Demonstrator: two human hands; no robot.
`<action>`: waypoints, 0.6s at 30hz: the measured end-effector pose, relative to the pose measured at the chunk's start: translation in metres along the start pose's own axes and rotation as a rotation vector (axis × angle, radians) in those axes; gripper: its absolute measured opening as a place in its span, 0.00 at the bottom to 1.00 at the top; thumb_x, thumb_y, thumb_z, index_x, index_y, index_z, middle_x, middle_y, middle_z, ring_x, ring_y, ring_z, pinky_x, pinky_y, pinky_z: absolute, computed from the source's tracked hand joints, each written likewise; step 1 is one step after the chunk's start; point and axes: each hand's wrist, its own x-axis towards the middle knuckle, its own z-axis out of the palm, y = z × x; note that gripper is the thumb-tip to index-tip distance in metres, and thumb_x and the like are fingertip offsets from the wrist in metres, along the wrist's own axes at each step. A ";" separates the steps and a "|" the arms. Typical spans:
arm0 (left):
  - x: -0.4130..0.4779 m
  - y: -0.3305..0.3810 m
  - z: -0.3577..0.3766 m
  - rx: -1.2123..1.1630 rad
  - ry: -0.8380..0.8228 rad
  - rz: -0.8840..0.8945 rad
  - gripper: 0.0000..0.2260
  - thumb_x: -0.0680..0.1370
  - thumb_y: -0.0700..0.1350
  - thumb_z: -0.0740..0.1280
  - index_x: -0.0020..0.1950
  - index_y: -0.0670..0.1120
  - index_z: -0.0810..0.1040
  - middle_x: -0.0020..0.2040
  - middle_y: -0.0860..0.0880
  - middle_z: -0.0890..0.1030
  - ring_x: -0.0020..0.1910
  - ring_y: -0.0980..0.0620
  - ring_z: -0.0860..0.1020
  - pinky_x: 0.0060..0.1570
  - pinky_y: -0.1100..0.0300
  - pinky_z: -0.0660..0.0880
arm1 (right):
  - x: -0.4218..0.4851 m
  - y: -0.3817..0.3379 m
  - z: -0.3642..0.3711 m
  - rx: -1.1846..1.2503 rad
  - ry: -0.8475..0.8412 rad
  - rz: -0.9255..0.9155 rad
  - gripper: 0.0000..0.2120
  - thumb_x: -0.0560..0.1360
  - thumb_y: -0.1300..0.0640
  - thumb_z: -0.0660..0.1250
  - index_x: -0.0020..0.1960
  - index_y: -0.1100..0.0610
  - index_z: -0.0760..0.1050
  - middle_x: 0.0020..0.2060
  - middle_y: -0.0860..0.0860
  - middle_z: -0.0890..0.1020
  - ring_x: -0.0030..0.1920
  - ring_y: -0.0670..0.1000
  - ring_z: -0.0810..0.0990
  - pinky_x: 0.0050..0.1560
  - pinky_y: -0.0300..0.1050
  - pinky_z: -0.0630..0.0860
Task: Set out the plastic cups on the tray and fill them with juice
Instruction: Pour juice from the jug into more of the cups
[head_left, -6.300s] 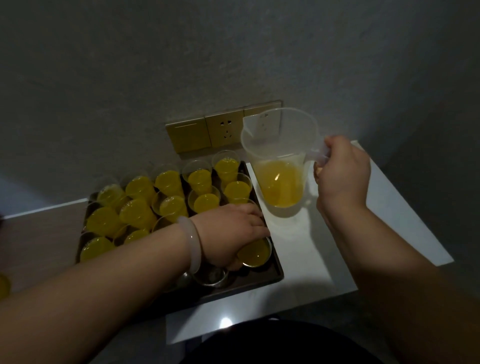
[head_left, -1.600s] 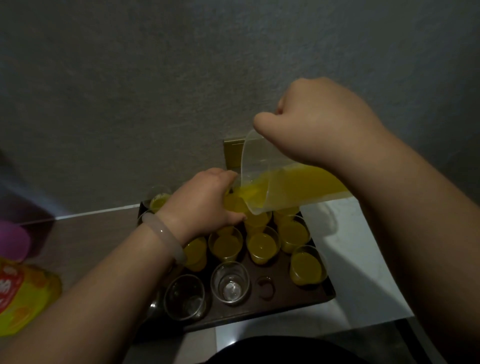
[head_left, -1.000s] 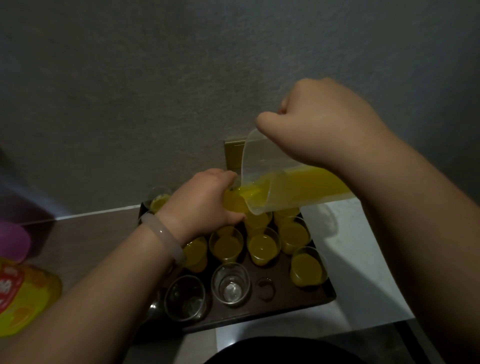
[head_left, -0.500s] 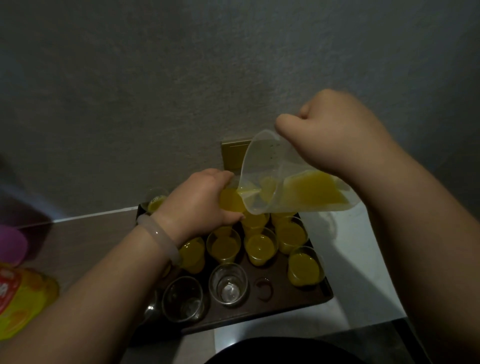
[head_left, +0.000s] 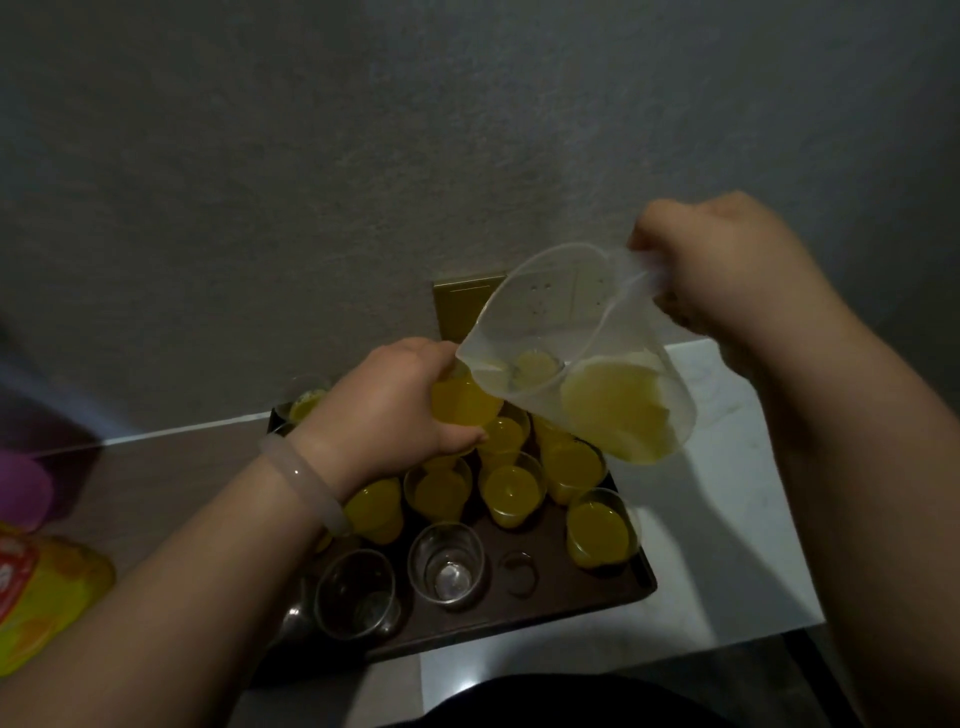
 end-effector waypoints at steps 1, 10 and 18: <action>-0.001 0.001 -0.001 0.001 0.001 -0.005 0.30 0.67 0.59 0.74 0.65 0.50 0.73 0.57 0.53 0.76 0.55 0.54 0.75 0.52 0.63 0.71 | 0.001 0.003 -0.004 0.045 0.010 0.034 0.15 0.70 0.54 0.63 0.31 0.64 0.72 0.22 0.53 0.70 0.26 0.53 0.68 0.31 0.50 0.64; -0.009 0.016 -0.010 0.021 -0.037 -0.022 0.32 0.67 0.59 0.74 0.67 0.48 0.72 0.59 0.51 0.77 0.56 0.54 0.75 0.56 0.59 0.74 | 0.002 0.031 -0.032 0.230 0.097 0.197 0.11 0.73 0.57 0.61 0.32 0.58 0.70 0.19 0.50 0.72 0.18 0.46 0.65 0.24 0.37 0.60; -0.005 0.041 0.008 0.039 -0.217 0.138 0.37 0.68 0.59 0.73 0.73 0.52 0.65 0.65 0.54 0.72 0.60 0.57 0.72 0.60 0.64 0.71 | 0.004 0.049 -0.043 0.250 0.180 0.267 0.12 0.73 0.54 0.61 0.32 0.56 0.71 0.29 0.52 0.73 0.26 0.49 0.69 0.29 0.43 0.63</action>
